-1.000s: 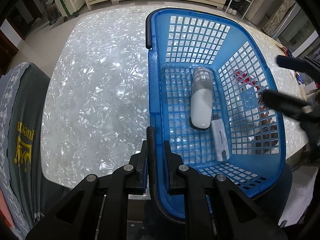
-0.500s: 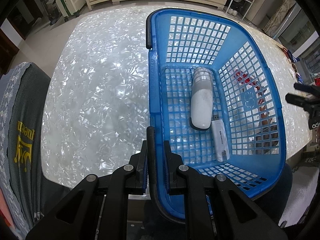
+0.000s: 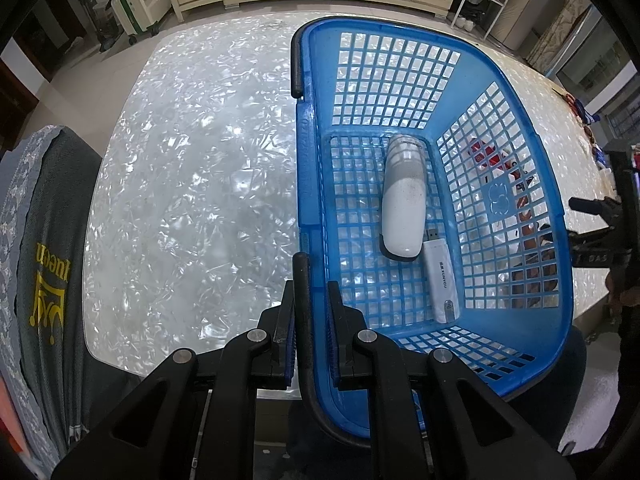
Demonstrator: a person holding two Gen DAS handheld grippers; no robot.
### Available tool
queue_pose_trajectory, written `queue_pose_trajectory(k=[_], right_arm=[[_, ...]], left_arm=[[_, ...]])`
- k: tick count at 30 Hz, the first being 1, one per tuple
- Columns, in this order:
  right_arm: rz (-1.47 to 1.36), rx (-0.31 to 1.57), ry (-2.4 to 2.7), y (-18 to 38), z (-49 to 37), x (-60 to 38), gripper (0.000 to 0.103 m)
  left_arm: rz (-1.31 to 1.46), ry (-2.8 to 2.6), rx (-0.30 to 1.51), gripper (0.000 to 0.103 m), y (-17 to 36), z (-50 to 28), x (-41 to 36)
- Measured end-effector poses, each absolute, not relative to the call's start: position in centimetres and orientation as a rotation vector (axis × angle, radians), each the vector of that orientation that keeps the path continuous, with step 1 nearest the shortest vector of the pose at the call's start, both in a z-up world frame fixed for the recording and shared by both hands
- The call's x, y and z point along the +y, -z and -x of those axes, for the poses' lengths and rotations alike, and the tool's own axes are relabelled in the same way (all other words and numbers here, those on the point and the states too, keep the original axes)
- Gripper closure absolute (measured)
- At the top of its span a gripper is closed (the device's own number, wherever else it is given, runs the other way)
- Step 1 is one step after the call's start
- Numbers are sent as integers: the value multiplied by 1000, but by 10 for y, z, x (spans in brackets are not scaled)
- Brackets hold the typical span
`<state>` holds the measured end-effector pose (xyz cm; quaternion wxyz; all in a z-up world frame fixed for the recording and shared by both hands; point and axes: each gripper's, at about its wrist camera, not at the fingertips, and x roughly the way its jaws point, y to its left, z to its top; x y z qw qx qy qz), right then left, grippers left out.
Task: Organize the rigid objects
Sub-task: 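Withdraw the right tool and move it to the brown wooden comb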
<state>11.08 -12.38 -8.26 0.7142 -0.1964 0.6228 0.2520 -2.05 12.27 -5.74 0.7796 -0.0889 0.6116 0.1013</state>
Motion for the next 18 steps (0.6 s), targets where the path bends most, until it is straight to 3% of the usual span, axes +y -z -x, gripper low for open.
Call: queue_pose_trajectory(k=[13,18], right_arm=[[475,1402,-529,131,-96,-114,0],[452,1419,-543,147,-88,-117,10]], left_arm=[[192,-217,1322,89,57,22,123],[190,-217,1324,89,57,21,122]])
